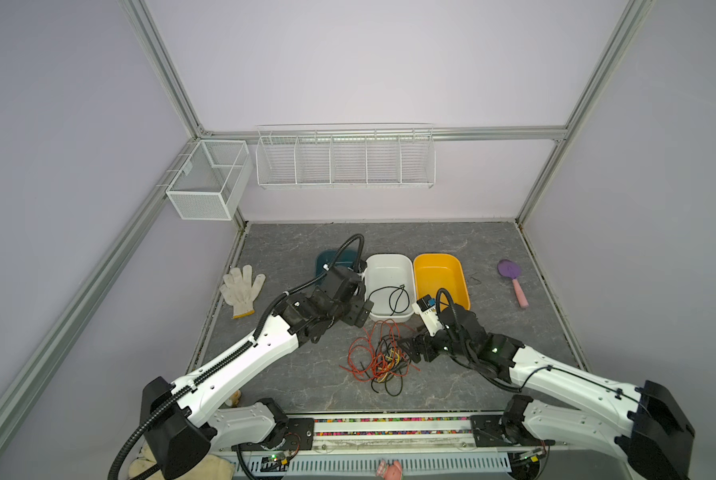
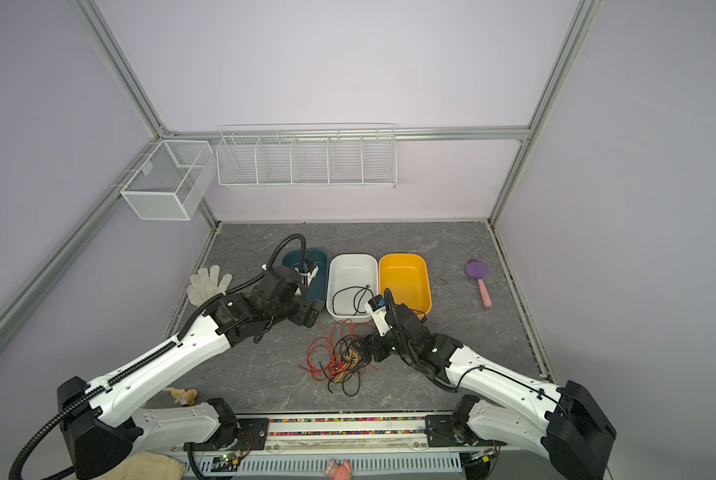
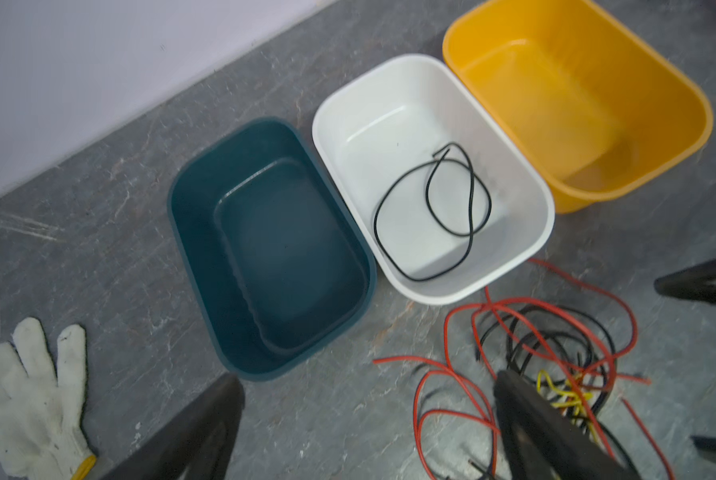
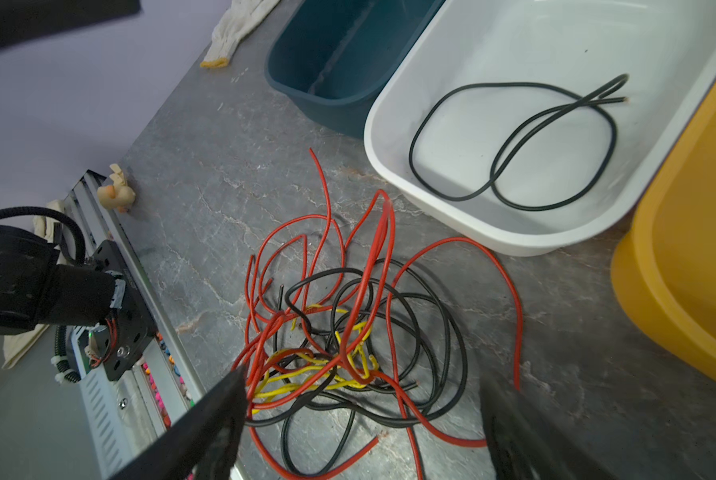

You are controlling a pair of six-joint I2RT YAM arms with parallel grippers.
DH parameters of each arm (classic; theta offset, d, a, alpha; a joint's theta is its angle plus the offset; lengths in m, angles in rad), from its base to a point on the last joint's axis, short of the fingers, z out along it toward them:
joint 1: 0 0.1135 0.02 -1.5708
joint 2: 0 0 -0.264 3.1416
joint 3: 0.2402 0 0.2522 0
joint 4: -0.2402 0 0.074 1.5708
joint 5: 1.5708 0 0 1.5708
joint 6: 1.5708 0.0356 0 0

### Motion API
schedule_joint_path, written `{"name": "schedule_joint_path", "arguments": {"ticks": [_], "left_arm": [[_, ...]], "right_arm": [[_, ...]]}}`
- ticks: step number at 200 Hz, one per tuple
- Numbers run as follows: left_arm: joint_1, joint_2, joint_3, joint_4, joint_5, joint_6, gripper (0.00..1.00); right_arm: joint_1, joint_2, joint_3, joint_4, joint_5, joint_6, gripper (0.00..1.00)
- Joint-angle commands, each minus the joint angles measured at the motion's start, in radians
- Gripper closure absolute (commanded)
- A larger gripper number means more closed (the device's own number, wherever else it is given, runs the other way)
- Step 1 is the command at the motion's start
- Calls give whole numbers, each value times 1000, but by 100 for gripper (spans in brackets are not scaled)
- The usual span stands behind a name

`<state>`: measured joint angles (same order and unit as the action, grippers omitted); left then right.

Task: Untangle the cables
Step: 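Move the left gripper to the pile while the right gripper grasps a red wire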

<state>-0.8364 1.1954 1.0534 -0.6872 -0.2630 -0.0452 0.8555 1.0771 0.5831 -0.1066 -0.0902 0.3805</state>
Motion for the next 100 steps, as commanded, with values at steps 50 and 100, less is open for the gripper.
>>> {"name": "schedule_joint_path", "arguments": {"ticks": [50,100], "left_arm": [[-128,-185,-276,131,-53,148,6],[-133,-372,-425,217,70,232,6]], "right_arm": [[16,135,78,6,-65,-31,9],[15,202,111,-51,86,-2,29]]}}
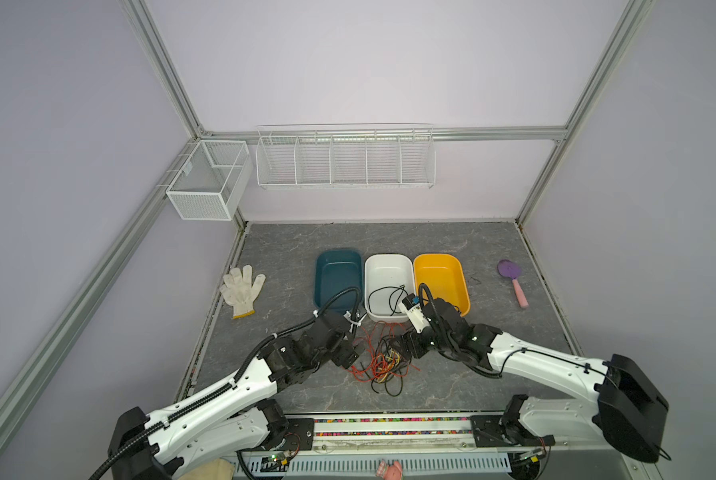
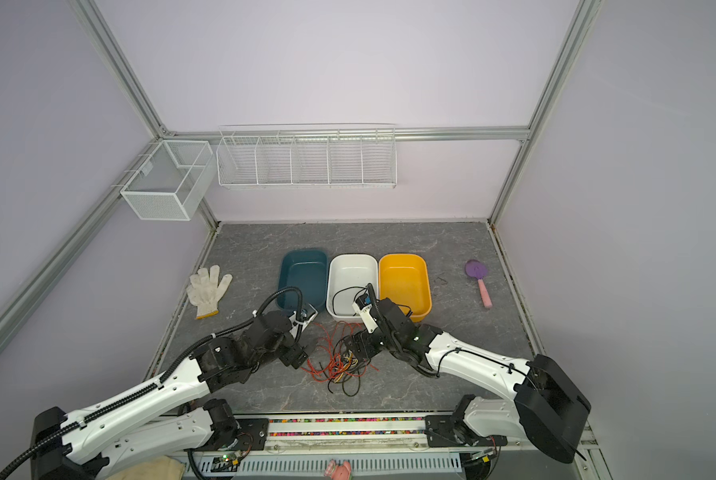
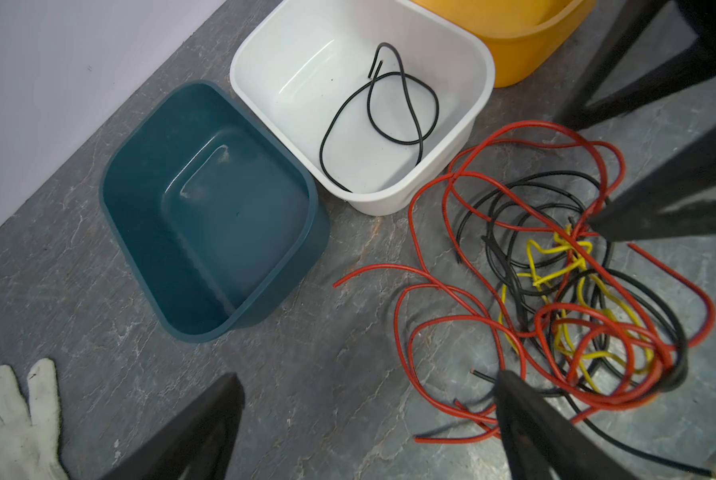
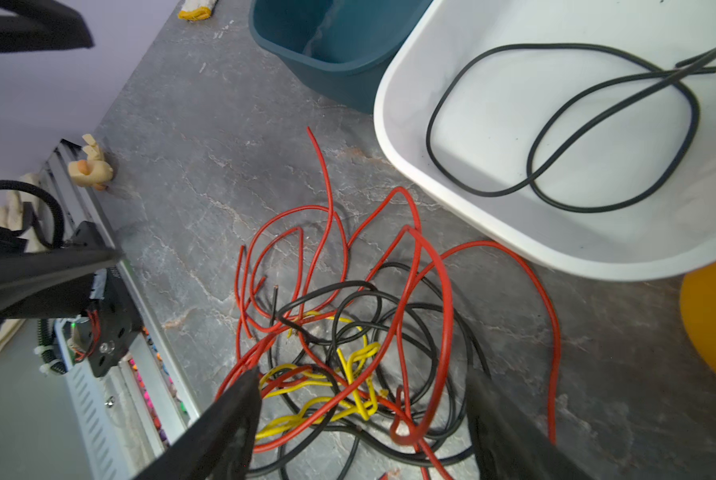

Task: Untangle the cables
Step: 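Move the left gripper to the pile while the right gripper grasps a red wire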

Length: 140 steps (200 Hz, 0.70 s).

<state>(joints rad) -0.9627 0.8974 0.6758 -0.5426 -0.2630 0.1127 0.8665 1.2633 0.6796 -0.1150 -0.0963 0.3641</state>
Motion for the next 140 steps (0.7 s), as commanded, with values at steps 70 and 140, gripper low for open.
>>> {"name": "schedule_joint_path", "arguments": {"ticks": [70,140], "left_arm": [[-17,-65,-67,61,131,114,1],[-20,-54,-74,95,75,103,0]], "right_arm": [[-6,95,32,-31,70,25,54],[-6,64,63,-70,62,5,86]]}}
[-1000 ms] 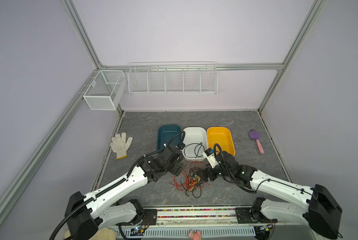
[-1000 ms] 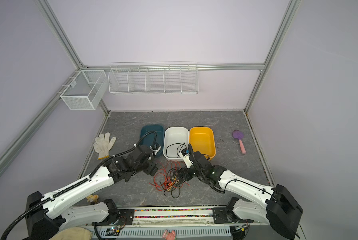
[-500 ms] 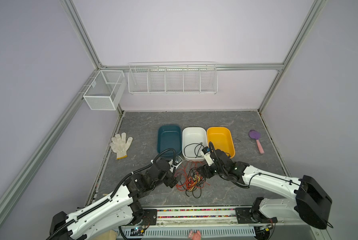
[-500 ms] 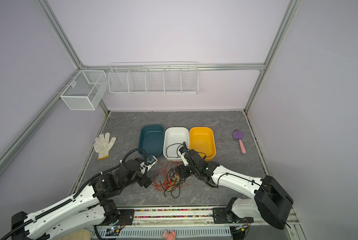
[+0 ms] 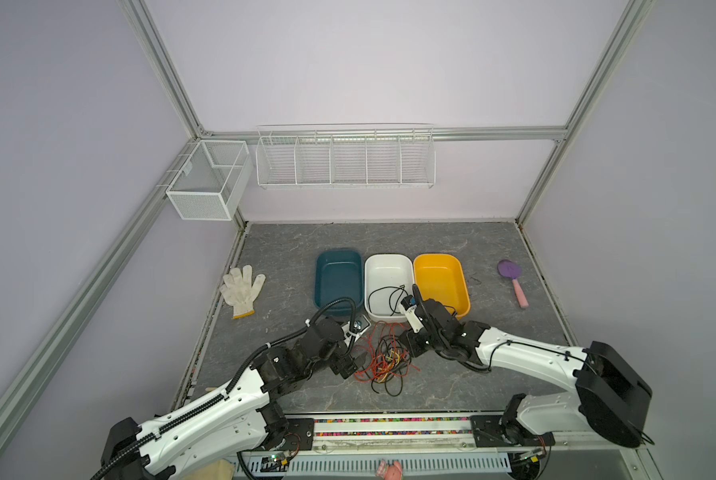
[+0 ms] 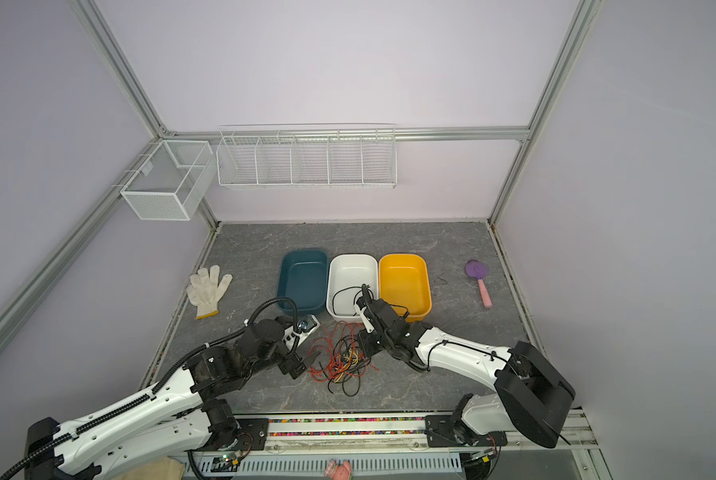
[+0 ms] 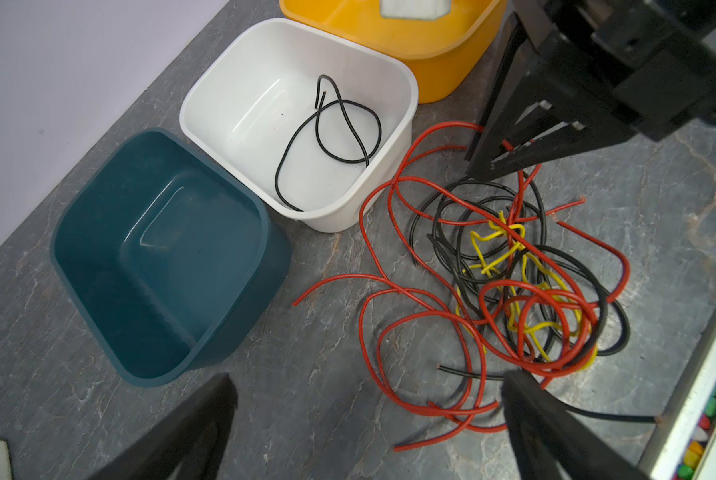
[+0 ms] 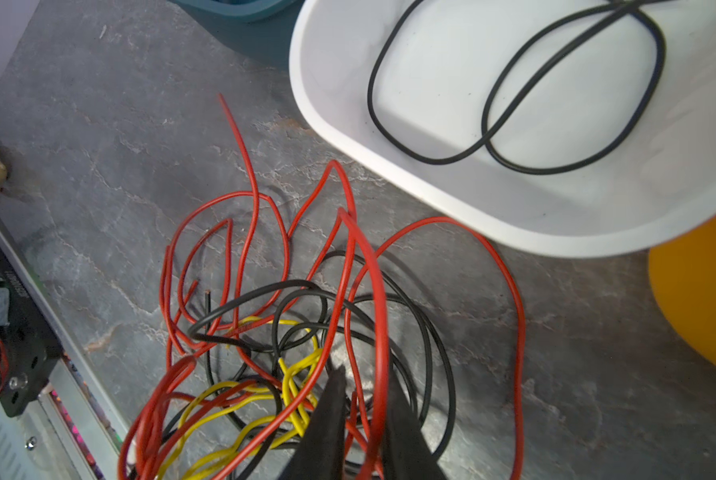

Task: Untangle the cables
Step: 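Move the left gripper to the pile while the right gripper grasps a red wire, then lift the red wire high and away from the pile with the right gripper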

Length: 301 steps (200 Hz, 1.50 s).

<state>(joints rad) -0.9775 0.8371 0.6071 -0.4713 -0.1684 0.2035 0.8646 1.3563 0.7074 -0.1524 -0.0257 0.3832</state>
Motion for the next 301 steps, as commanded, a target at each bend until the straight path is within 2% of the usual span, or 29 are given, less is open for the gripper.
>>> {"name": "schedule_joint_path", "arguments": {"ticks": [1,15,103,127,198,301], "left_arm": [[-6,6,-6,24,-20,13,0],[-6,7,-6,27,-29,13,0],[-6,8,-24,55,-101,30,0],[-6,8,-24,60,-115,31,0],[-10,-3,-26,64,-133,36,0],[-19,12,-29,59,-126,39,0]], "right_arm": [[-4,-30,38,-34,-9,-15,87],[-4,-55,51,-57,-3,-22,93],[-1,-226,165,-223,26,-64,93],[2,-254,250,-266,29,-75,93],[5,-283,465,-381,56,-122,93],[13,-276,714,-426,37,-134,93]]}}
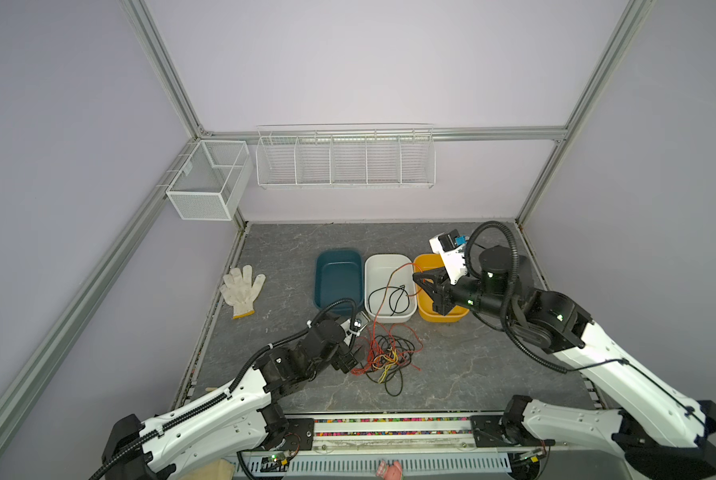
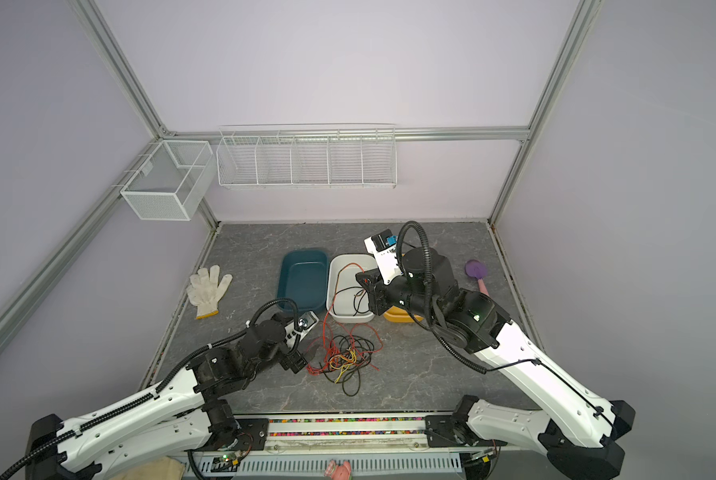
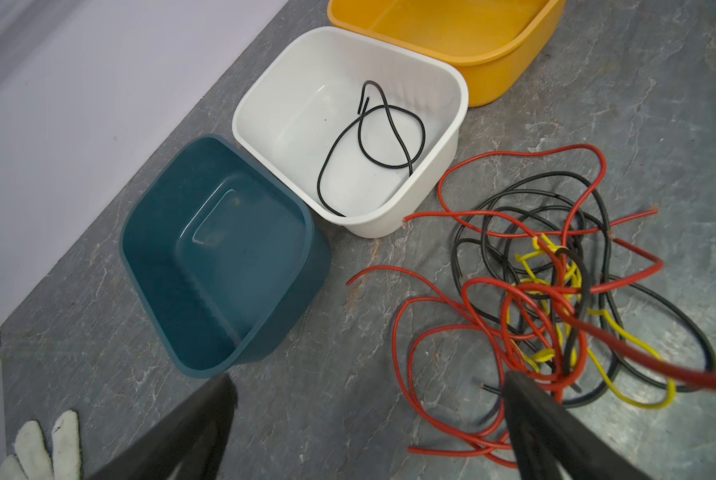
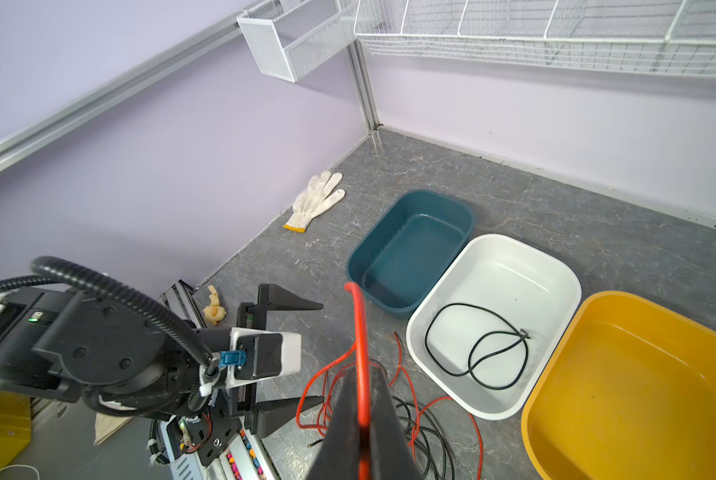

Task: Untangle the cables
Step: 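Lift the red wire high and away from the pile with the right gripper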

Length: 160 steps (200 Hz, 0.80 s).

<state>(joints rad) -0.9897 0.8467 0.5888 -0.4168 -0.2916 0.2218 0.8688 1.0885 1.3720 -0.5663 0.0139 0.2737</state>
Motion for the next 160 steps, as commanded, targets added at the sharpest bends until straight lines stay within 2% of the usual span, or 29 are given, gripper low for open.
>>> {"name": "schedule_joint_path", "arguments": {"ticks": [1,44,160], "left_arm": [[-7,3,-10,4,-3,21,0],[-12,-1,-11,2,-9,22,0],[-15,-3,-15,5,-31,26,0]], "right_arm": [[9,-8,51,-12,-2,-24,94],[12,7,143,-42,15,-30,94],[12,5,308,-48,175,-52,93]]}}
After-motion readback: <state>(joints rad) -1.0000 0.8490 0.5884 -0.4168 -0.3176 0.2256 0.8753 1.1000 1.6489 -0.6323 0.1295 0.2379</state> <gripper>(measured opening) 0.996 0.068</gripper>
